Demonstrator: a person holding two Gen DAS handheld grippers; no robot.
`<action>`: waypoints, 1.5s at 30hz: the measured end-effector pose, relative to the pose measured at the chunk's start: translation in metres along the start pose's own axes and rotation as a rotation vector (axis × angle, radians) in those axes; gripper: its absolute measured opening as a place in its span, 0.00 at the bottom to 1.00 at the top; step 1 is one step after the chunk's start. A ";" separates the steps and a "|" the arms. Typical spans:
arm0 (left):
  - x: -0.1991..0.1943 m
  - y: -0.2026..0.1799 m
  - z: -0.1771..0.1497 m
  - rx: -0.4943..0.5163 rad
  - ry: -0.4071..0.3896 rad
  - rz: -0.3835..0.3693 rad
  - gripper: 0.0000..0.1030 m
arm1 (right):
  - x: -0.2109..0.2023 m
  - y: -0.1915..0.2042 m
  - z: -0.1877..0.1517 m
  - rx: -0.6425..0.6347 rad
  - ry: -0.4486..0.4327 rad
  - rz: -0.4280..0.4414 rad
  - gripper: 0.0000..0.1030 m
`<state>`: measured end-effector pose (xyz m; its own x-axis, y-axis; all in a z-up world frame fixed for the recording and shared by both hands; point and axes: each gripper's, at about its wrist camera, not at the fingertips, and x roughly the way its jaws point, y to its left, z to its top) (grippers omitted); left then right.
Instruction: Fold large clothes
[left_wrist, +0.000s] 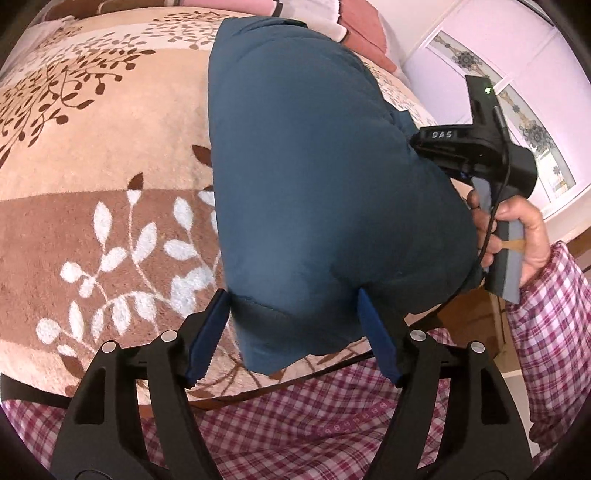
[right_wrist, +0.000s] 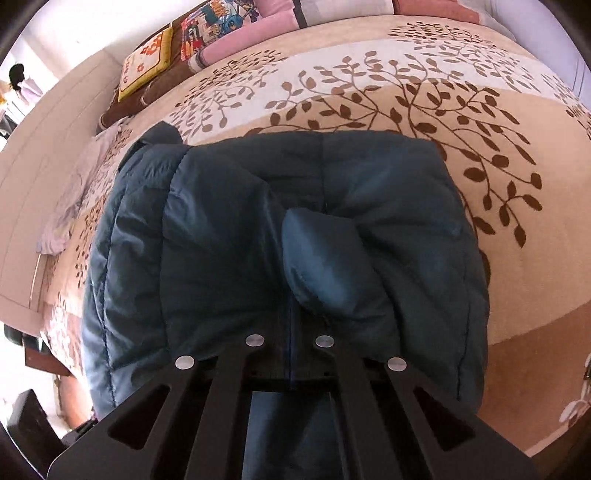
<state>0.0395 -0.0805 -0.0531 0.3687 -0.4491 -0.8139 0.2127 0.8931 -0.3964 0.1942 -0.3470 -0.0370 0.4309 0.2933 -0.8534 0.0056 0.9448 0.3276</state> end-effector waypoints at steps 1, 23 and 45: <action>0.000 0.000 0.001 0.005 -0.001 0.001 0.69 | 0.001 -0.003 -0.002 0.007 -0.002 0.004 0.00; -0.038 -0.003 0.040 -0.010 -0.166 0.111 0.70 | -0.048 0.008 -0.021 0.050 -0.037 -0.013 0.01; -0.044 0.002 0.041 -0.004 -0.192 0.152 0.70 | -0.049 -0.014 -0.126 0.061 0.055 -0.015 0.00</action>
<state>0.0610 -0.0599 -0.0008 0.5615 -0.3064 -0.7686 0.1383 0.9506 -0.2779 0.0592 -0.3560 -0.0514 0.3799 0.2883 -0.8790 0.0675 0.9390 0.3371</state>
